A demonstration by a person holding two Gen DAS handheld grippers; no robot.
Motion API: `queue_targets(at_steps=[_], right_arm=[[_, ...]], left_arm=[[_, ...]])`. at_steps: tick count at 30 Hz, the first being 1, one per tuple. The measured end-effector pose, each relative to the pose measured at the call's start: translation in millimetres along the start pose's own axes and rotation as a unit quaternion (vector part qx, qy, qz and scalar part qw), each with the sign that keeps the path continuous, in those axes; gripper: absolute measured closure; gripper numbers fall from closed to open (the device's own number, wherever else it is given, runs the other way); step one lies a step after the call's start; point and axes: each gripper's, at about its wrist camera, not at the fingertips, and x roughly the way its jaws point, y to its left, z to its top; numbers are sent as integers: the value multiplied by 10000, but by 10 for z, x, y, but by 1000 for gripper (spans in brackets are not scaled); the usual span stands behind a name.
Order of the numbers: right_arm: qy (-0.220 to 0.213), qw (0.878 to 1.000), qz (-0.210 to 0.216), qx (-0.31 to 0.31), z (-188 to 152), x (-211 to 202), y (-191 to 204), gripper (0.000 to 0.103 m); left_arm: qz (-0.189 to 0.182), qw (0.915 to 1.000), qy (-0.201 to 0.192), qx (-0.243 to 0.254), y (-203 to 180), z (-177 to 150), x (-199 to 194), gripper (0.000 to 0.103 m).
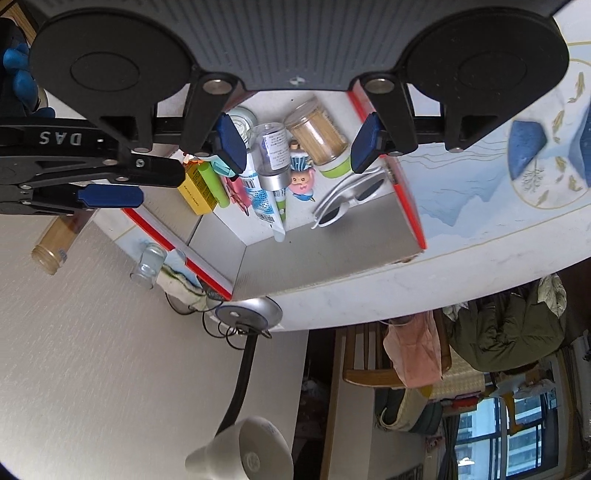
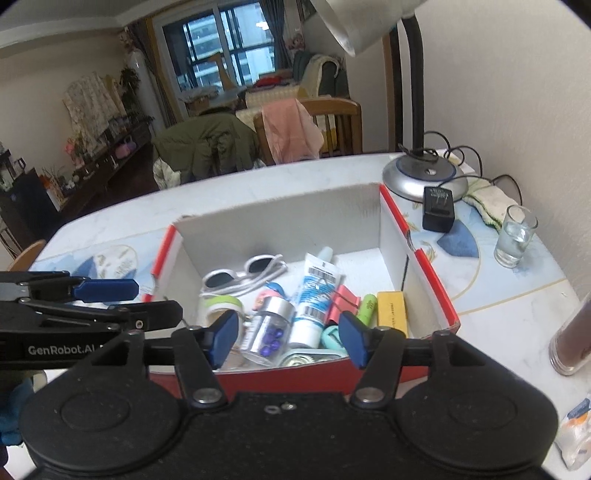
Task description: Organize rigid objects
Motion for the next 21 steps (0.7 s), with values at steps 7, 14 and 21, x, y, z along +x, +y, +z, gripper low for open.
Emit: queue_targets(at_steps=[7,14,21], right_arm=[[-336,9994,-22,-5,-89,-261,174,30],[-617,9979,30,212,-192,-493,273,18],[-876,9960,49,185,-284,-700,391,6]], left_arm=[[-46,9998,-195,-15,114,-90,-281,31],[-96,9995,-295,-52,184,-186,-492,21],[-171,9992,-358,-93,211,-272,-630,15]])
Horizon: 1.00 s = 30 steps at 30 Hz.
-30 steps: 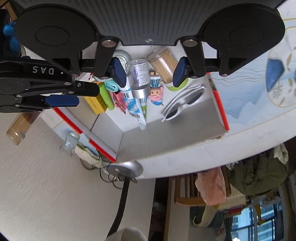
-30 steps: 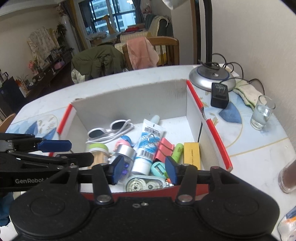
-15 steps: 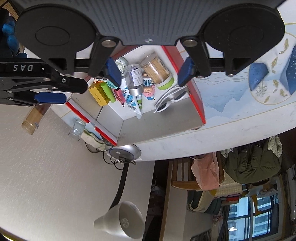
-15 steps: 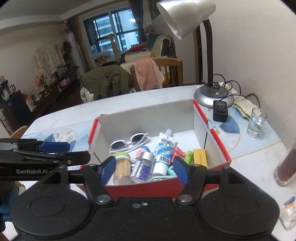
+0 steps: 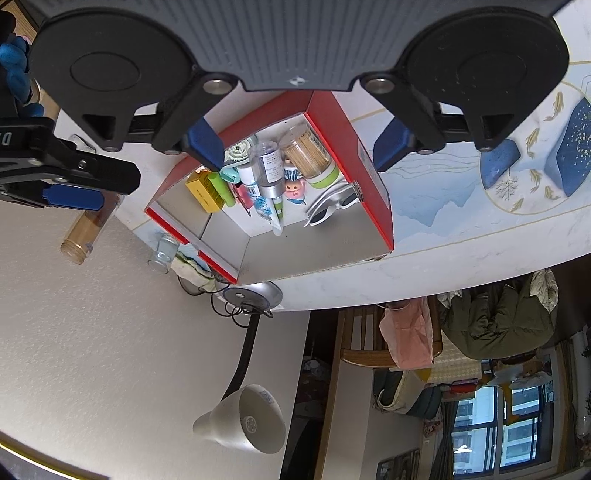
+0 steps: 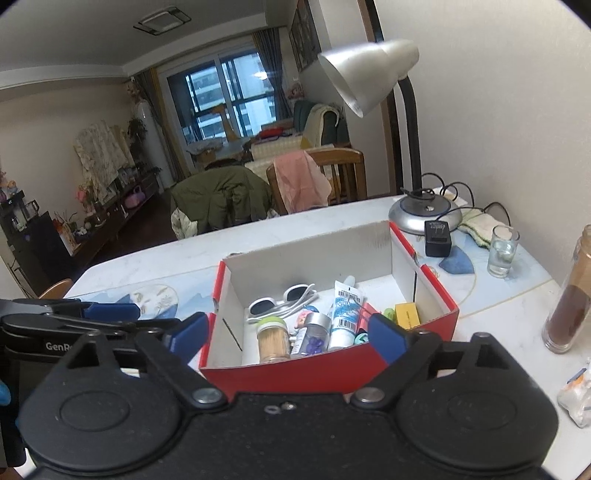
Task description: Organize rigid objects
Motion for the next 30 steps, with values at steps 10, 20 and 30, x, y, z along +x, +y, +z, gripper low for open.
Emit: queue_targets(at_steps=[10,20,30], right_arm=[[-270,9996,-10,-93,-44,-159,84,0],[-205,9998,-66,-20,-104,-198,39,0],[-156,9999,-32,32,-119,-180,-2,0]], left_arm=[[-77,9998,-184,47,-52,-76,-97,0],[-240,9987,-407,178,-177,-102,-171,0],[-235,9992,-290,158,-180,-124,-84,0]])
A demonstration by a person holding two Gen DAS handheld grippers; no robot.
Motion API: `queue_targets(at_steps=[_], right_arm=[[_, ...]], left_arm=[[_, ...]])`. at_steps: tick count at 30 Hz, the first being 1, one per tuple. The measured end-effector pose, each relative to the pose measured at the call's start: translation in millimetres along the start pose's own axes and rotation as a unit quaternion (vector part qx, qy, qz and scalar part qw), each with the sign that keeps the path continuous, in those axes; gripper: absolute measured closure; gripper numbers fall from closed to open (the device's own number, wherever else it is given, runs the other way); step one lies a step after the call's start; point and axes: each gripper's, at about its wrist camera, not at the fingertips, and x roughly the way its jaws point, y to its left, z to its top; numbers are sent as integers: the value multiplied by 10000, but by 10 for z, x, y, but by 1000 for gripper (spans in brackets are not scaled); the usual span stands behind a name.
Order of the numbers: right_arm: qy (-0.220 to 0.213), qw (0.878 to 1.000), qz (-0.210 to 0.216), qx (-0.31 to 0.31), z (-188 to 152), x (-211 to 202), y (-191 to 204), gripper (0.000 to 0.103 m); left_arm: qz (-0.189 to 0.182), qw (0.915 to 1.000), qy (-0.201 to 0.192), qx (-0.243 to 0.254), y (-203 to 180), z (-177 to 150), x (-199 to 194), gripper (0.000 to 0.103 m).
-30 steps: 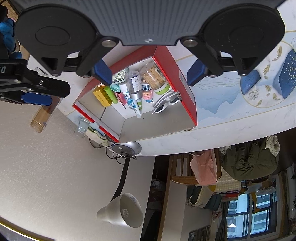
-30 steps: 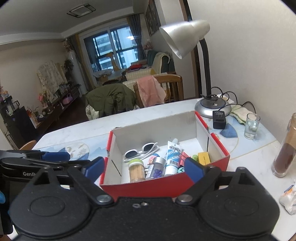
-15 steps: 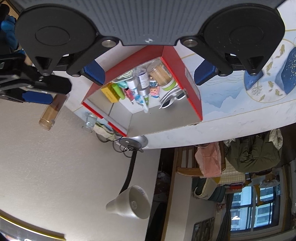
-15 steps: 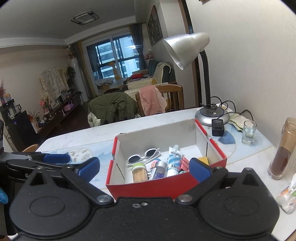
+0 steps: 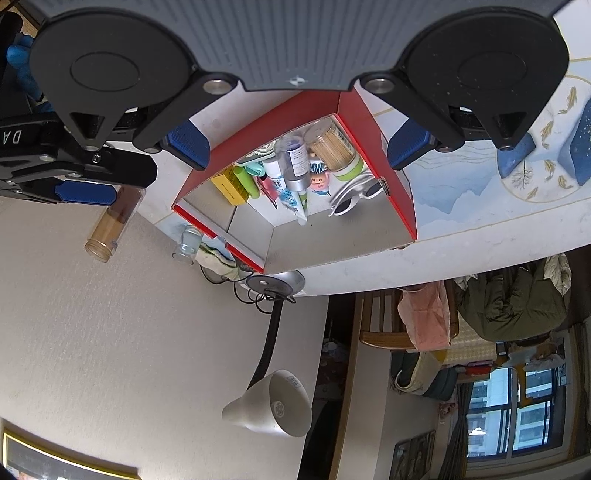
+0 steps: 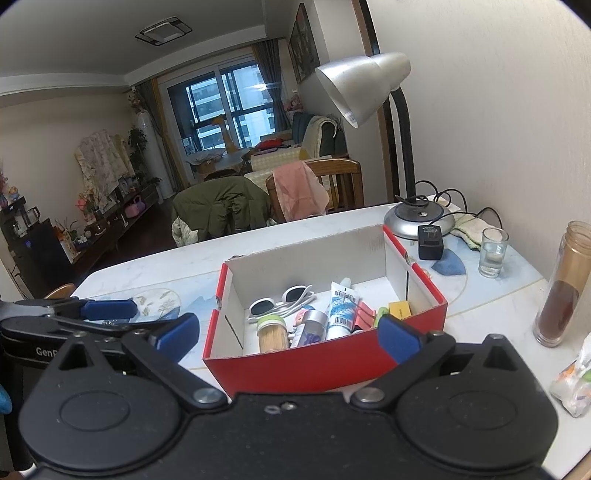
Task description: Organize rigid objects
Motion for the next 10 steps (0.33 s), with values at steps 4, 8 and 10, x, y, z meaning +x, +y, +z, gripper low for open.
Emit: queue_targets(at_steps=[4,8,10], right_arm=[[3,10000,19,12,1,3,-4,0],[38,10000,39,0,-4,40,-13,0],[45,10000,53,-4,-3,55,-12,0]], left_arm=[[26,10000,12,8,-1,-1,13,0],[46,10000,7,-28,21,6,22,0],[59,10000,14,-34,39,9,28,0]])
